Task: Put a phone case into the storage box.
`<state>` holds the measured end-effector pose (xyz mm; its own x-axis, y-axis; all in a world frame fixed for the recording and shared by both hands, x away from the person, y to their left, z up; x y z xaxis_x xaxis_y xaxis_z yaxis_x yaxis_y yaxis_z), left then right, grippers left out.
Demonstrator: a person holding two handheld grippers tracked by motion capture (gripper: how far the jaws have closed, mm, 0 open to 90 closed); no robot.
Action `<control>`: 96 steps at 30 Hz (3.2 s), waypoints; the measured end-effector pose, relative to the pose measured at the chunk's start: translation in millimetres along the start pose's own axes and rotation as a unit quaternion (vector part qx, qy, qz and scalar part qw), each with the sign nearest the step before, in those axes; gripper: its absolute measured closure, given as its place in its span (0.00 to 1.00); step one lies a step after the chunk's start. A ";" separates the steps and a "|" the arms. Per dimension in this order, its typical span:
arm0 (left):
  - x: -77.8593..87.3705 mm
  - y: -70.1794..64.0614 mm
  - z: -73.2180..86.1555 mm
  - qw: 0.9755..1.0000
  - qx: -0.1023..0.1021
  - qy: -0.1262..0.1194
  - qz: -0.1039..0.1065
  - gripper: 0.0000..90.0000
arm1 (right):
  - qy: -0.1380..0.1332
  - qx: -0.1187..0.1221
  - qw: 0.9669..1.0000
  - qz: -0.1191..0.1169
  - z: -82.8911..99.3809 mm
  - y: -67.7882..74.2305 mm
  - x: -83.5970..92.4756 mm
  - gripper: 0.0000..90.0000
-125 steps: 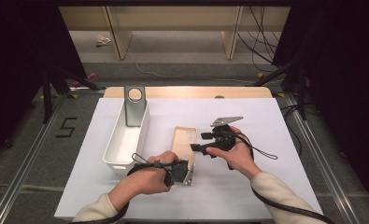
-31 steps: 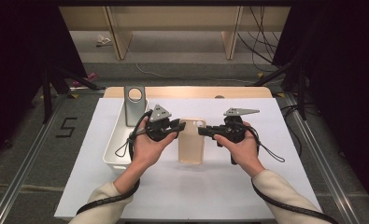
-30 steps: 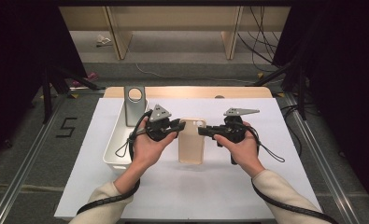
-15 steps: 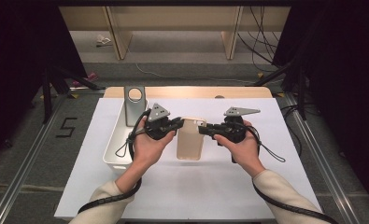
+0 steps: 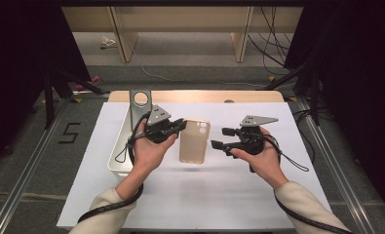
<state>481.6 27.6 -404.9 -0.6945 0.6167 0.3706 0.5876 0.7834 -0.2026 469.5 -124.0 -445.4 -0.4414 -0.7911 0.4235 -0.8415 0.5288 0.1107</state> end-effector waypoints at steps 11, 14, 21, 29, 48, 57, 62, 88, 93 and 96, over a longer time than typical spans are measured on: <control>12.9 10.9 -11.1 1.000 -0.008 -0.021 0.002 0.92 | 0.001 -0.003 1.000 0.018 13.7 -5.9 19.5 0.20; 15.7 12.9 -13.6 1.000 -0.006 -0.025 0.007 0.92 | 0.004 -0.001 1.000 0.020 17.9 -6.3 24.3 0.19; 22.2 18.8 -18.8 0.999 -0.003 -0.032 0.007 0.92 | 0.008 -0.001 0.999 0.032 27.8 -9.6 35.1 0.19; 28.8 25.4 -22.0 0.999 -0.010 -0.037 0.004 0.92 | 0.010 -0.004 0.999 0.038 34.9 -11.5 45.1 0.19; 42.6 40.8 -33.8 0.998 -0.016 -0.053 -0.002 0.92 | 0.015 -0.006 0.999 0.046 46.0 -12.7 58.4 0.19; 48.3 49.3 -40.8 0.998 -0.017 -0.059 -0.007 0.92 | 0.017 -0.005 0.999 0.048 49.0 -12.4 61.3 0.19; 51.4 53.3 -45.9 0.998 -0.020 -0.062 -0.008 0.92 | 0.019 -0.006 0.999 0.048 51.0 -12.4 62.6 0.19; 65.2 92.7 -75.0 0.995 -0.030 -0.085 -0.037 0.92 | 0.021 -0.007 0.999 0.047 55.2 -12.3 66.0 0.19; 66.7 104.6 -74.7 0.995 -0.033 -0.086 -0.046 0.92 | 0.021 -0.008 0.999 0.047 55.6 -12.3 65.5 0.19; 67.6 110.6 -74.9 0.994 -0.028 -0.089 -0.050 0.92 | 0.020 -0.007 0.999 0.047 55.2 -12.2 65.8 0.19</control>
<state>530.7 150.2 -334.3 -0.8103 0.5434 0.2195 0.5305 0.8393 -0.1192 433.5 -199.5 -468.4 -0.5044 -0.7251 0.4688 -0.7924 0.6044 0.0822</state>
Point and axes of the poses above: each handheld gripper's, and its own axes: x roughly backward along the jaws, z roughly out of its underside, y roughly to its left, the point moved 10 cm from there along -x, roughly forward along the jaws, and after that the axes turned 7 degrees about x, right-handed, at the moved point
